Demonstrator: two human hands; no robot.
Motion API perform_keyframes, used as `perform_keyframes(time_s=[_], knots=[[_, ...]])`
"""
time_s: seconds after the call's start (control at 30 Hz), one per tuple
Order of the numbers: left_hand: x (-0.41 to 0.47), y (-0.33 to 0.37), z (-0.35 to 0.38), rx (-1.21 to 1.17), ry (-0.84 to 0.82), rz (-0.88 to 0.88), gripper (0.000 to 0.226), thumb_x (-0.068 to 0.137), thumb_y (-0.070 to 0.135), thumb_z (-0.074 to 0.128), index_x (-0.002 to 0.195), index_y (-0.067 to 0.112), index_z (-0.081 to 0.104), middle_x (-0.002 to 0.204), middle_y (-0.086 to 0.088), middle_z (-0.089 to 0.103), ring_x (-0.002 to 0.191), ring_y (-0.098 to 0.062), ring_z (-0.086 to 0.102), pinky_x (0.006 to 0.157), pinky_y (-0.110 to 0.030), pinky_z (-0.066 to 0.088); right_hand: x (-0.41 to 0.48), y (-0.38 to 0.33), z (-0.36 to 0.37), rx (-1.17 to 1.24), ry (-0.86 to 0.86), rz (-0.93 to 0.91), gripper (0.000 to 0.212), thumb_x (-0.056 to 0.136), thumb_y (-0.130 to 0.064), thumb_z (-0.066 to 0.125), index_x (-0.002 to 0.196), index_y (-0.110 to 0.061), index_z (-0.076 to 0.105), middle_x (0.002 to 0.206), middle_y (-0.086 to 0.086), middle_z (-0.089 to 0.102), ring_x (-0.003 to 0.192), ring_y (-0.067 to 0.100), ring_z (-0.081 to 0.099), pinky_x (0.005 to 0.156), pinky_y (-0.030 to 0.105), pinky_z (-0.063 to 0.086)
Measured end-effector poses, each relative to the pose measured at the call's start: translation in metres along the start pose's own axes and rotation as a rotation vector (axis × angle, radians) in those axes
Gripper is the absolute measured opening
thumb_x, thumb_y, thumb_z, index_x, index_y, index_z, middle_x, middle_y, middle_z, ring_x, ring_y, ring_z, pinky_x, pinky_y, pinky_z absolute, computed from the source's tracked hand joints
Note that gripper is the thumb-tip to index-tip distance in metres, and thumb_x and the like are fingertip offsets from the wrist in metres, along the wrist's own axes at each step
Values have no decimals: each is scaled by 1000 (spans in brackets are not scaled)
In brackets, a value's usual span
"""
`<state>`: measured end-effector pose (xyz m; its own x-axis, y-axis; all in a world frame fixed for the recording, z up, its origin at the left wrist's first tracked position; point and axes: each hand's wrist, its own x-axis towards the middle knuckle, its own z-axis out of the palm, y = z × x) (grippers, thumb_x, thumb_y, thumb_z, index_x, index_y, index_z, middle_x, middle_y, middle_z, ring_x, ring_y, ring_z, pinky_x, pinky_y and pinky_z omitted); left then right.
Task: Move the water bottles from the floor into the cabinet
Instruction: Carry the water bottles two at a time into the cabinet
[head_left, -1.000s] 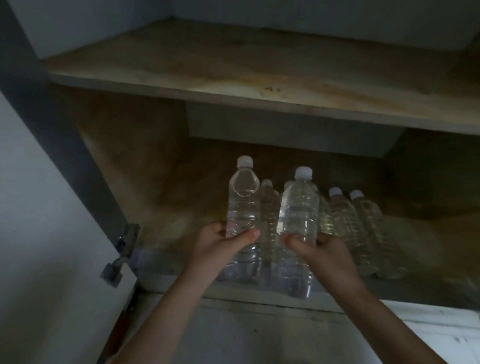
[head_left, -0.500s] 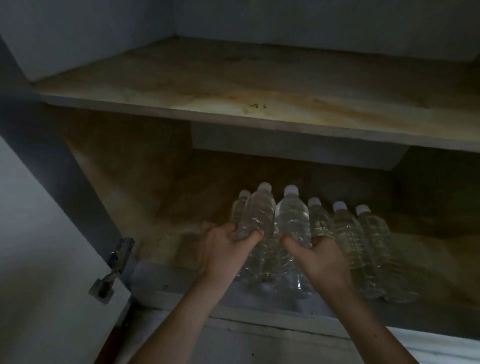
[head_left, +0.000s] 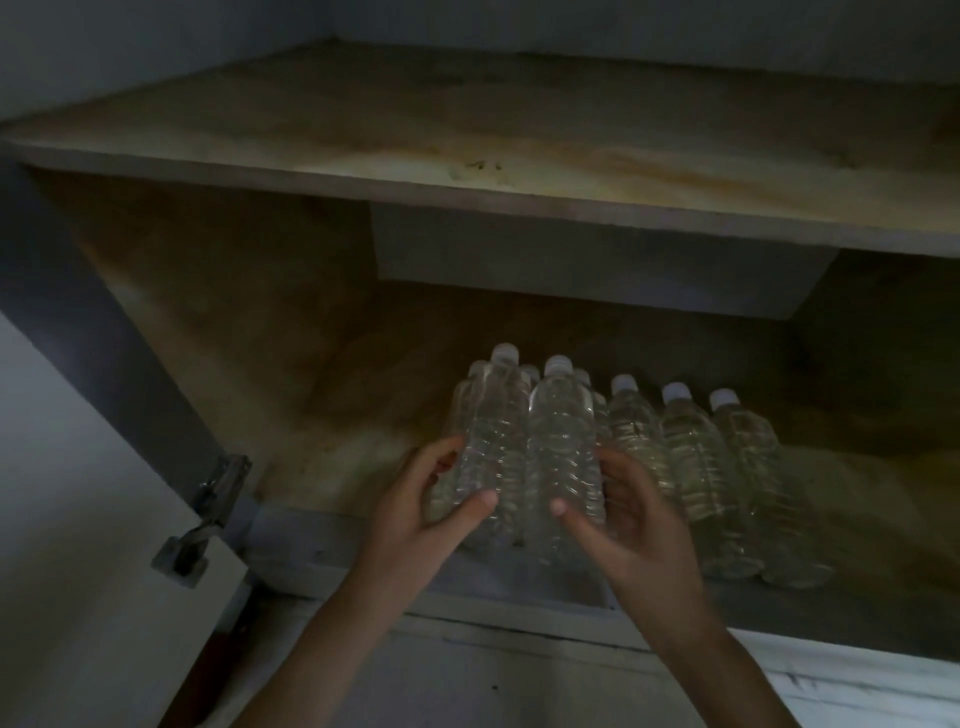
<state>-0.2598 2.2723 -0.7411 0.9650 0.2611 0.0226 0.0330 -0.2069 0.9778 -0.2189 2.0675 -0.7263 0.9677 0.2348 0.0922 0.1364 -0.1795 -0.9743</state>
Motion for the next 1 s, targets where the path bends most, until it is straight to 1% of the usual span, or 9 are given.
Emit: perform_keyframes(time_s=[0.03,0.1,0.17,0.23,0.4,0.53,0.67,0.83,1.0], knots=[[-4,-4,-2,-16,-27,20,66,69,59,78,129,44,55,131,11,61,122,-9,58,101,-43,50,-3,5,-3,4,-39,-17,68,68,-34,86,129,-27,57,114,-11,72,106,7,69,90,29,55],[-9,-7,-3,11,-66,52,78,65,52,82,135,49,48,136,18,57,126,0,53,101,-28,49,-5,12,-6,-39,-104,-33,94,57,-46,92,140,-28,49,128,-11,66,115,7,64,96,30,54],[-10,-6,-4,38,-75,80,83,63,45,83,137,47,46,136,23,56,126,5,52,99,-19,48,-3,15,-7,-166,-136,-73,111,48,-58,88,145,-30,42,141,-16,53,123,5,58,101,28,50],[-8,-6,-6,45,-68,84,83,63,40,86,137,43,48,133,27,58,124,5,53,98,-18,48,1,16,-8,-270,-119,-117,108,50,-59,84,145,-32,42,143,-21,48,125,0,54,103,27,48],[-1,0,-5,81,-41,66,80,65,31,86,134,42,49,124,36,59,119,15,52,93,-5,42,9,24,-12,-331,-83,-142,107,54,-65,79,147,-28,43,148,-11,47,136,4,45,110,37,43],[6,8,-2,70,-42,62,73,71,10,85,123,45,47,102,53,57,102,26,53,80,2,41,19,27,-12,-291,-89,-156,103,60,-62,83,148,-30,40,151,-10,44,138,-2,39,112,30,39],[11,10,2,32,-37,74,69,73,5,83,117,46,49,98,50,60,98,24,57,78,0,43,28,27,-11,-274,-97,-133,104,58,-71,77,148,-41,35,151,-11,44,137,1,42,110,38,44],[9,7,3,-5,-34,70,68,66,31,82,119,55,47,111,48,58,110,20,54,85,-5,45,31,28,-11,-329,-95,-158,103,62,-65,73,152,-36,31,151,-10,43,137,2,42,112,37,42],[8,1,6,3,-49,75,69,78,12,79,122,53,46,113,37,64,108,10,62,82,-9,50,29,27,-9,-374,-104,-168,99,65,-67,69,151,-40,28,152,-13,40,136,1,41,110,28,41]])
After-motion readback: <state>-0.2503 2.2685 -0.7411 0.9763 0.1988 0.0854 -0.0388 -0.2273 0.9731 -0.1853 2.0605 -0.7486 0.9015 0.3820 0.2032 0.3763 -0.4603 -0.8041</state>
